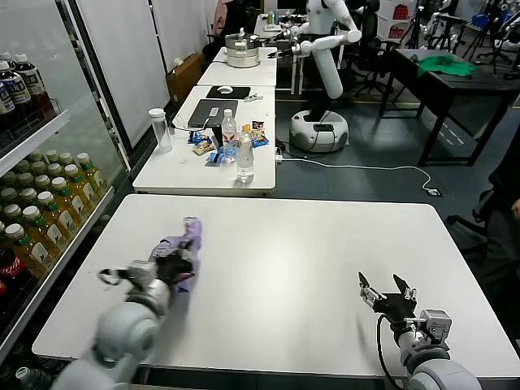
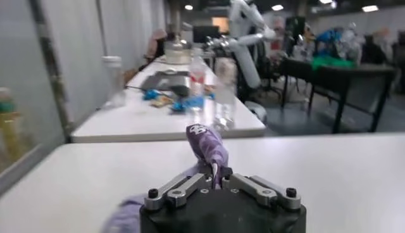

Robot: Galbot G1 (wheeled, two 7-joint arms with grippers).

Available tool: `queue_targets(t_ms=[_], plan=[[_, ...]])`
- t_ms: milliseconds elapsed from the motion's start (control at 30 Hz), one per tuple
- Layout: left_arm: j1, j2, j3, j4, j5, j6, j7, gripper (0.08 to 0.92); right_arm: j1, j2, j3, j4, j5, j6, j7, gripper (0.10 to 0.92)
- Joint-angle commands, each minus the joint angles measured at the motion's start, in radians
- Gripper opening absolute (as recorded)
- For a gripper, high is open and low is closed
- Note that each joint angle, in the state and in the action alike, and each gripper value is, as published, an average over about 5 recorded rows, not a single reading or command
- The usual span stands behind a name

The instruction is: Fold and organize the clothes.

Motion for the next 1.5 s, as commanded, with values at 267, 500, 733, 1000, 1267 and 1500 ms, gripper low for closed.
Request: queue_targets(t_ms=[267, 500, 733, 1000, 1267, 1500], plan=[[-0.255, -0.273, 0.434, 0.270, 0.259, -0.013, -0.042, 0.135, 0.021, 0.001, 0.004, -0.017, 0.003, 0.001, -0.002, 0.823], [-0.240, -0.263, 0.452, 0.196, 0.256, -0.165, -0.129, 0.312, 0.039, -0.010, -0.002, -0.026, 0.003, 0.001, -0.007, 0.823], [-0.110, -0.192, 0.288, 0.022, 0.216, -0.208, -0.127, 0.519, 0.097, -0.013, -0.068, -0.050, 0.000, -0.003, -0.004, 0.823], [0.095, -0.024, -0.026, -0.004, 0.319, -0.295, -0.109, 0.743, 0.280, 0.047, -0.366, -0.157, -0.076, -0.016, 0.025, 0.823], [0.222, -0.020, -0.155, -0.014, 0.325, -0.324, -0.109, 0.822, 0.464, 0.188, -0.533, -0.396, -0.091, -0.021, 0.083, 0.823], [0.232, -0.032, -0.158, -0.016, 0.327, -0.326, -0.108, 0.823, 0.555, 0.274, -0.544, -0.541, -0.081, -0.031, 0.120, 0.823]])
